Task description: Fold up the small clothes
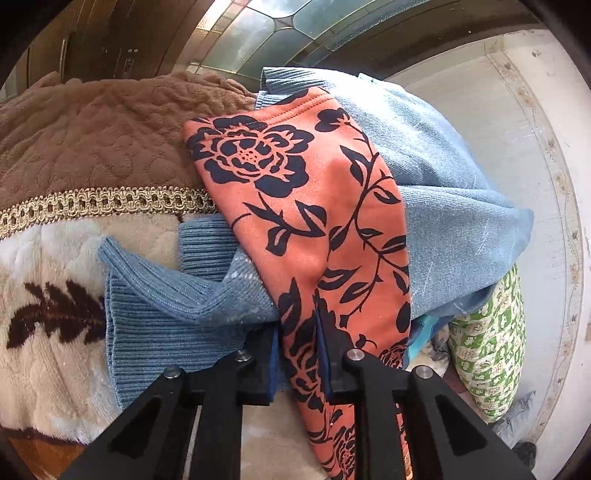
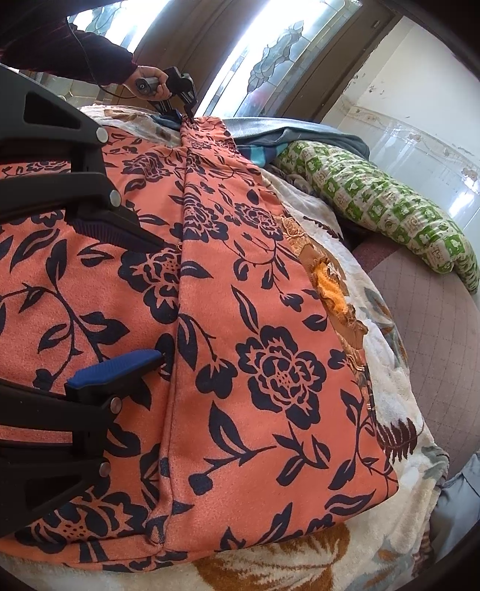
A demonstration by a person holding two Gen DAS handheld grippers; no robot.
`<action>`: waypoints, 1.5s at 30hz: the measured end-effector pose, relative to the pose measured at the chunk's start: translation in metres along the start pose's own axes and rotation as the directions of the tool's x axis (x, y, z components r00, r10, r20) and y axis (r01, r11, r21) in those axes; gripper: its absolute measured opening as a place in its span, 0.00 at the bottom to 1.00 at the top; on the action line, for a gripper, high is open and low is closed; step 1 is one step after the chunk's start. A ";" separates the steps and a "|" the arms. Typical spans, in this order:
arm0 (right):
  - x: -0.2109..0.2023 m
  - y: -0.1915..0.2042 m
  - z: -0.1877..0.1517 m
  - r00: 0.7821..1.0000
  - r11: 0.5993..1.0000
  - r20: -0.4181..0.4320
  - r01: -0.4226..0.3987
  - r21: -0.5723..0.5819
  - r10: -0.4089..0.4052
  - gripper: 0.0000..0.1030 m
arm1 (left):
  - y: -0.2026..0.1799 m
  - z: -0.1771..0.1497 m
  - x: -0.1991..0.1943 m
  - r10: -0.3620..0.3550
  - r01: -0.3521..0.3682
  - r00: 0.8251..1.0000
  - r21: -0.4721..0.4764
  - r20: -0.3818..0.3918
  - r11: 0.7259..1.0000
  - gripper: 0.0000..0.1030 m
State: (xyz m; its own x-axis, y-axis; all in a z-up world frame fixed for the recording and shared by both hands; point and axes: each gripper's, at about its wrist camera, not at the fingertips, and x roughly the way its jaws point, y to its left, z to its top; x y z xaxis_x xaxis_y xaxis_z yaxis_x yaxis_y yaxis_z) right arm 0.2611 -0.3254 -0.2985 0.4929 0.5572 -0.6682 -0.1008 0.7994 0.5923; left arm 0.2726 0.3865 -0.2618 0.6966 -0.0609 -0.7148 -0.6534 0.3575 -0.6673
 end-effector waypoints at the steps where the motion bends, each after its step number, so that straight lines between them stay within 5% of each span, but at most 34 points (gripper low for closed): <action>1: 0.000 0.000 0.000 1.000 1.000 -0.001 0.002 0.000 -0.002 0.56 | -0.002 -0.003 -0.003 0.009 -0.009 1.000 0.020 0.003 1.000 0.14; 12: -0.016 -0.004 -0.002 0.999 0.999 0.020 0.025 0.019 -0.026 0.54 | -0.058 -0.026 -0.054 -0.024 0.014 0.998 0.173 0.053 0.985 0.07; 18: -0.029 -0.009 0.002 0.998 0.999 0.058 0.023 0.049 -0.026 0.54 | -0.131 -0.067 -0.086 -0.085 0.057 0.995 0.392 0.055 0.918 0.06; 23: -0.042 -0.017 0.007 0.994 0.996 0.105 0.013 0.088 -0.022 0.54 | -0.215 -0.150 -0.098 -0.144 0.127 0.989 0.623 -0.023 0.772 0.06; 27: -0.059 -0.032 0.011 0.988 0.989 0.155 -0.001 0.145 -0.022 0.54 | -0.272 -0.256 -0.086 -0.158 0.225 0.974 0.766 -0.162 0.602 0.06; 30: -0.076 -0.048 0.013 0.980 0.979 0.199 -0.021 0.203 -0.020 0.54 | -0.294 -0.353 -0.065 -0.124 0.322 0.946 0.815 -0.300 0.482 0.06; 32: -0.087 -0.060 0.015 0.974 0.970 0.224 -0.032 0.239 -0.024 0.54 | -0.299 -0.423 -0.043 -0.064 0.370 0.925 0.845 -0.376 0.386 0.06; 34: -0.098 -0.072 0.016 0.968 0.963 0.245 -0.019 0.268 -0.048 0.54 | -0.292 -0.491 -0.014 0.054 0.351 0.925 0.899 -0.376 0.262 0.08; 36: -0.106 -0.084 0.016 0.965 0.950 0.254 -0.021 0.311 -0.062 0.55 | -0.274 -0.550 0.014 0.213 0.318 0.917 0.940 -0.338 0.125 0.31; 37: -0.108 -0.091 0.015 0.964 0.941 0.258 -0.035 0.335 -0.056 0.55 | -0.262 -0.567 0.028 0.291 0.304 0.903 0.949 -0.315 0.083 0.37; 39: -0.114 -0.100 0.016 0.963 0.928 0.263 -0.042 0.371 -0.062 0.55 | -0.237 -0.586 0.035 0.368 0.317 0.877 0.948 -0.308 0.036 0.39; 41: -0.119 -0.105 0.017 0.958 0.924 0.276 -0.040 0.380 -0.072 0.55 | -0.226 -0.586 0.029 0.378 0.329 0.873 0.944 -0.309 0.013 0.39; 43: -0.121 -0.106 0.019 0.956 0.926 0.283 -0.044 0.375 -0.070 0.55 | -0.224 -0.567 0.016 0.353 0.331 0.878 0.943 -0.323 0.037 0.44; 45: -0.120 -0.102 0.019 0.957 0.929 0.284 -0.051 0.368 -0.060 0.55 | -0.225 -0.536 0.001 0.299 0.335 0.888 0.937 -0.348 0.097 0.56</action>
State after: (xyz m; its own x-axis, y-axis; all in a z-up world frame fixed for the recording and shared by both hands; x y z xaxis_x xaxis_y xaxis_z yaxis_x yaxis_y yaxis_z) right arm 0.2285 -0.4784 -0.2701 0.7230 0.4216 -0.5473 0.1991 0.6315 0.7494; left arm 0.2613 -0.1938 -0.2243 0.3201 -0.2717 -0.9076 0.4476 0.8877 -0.1079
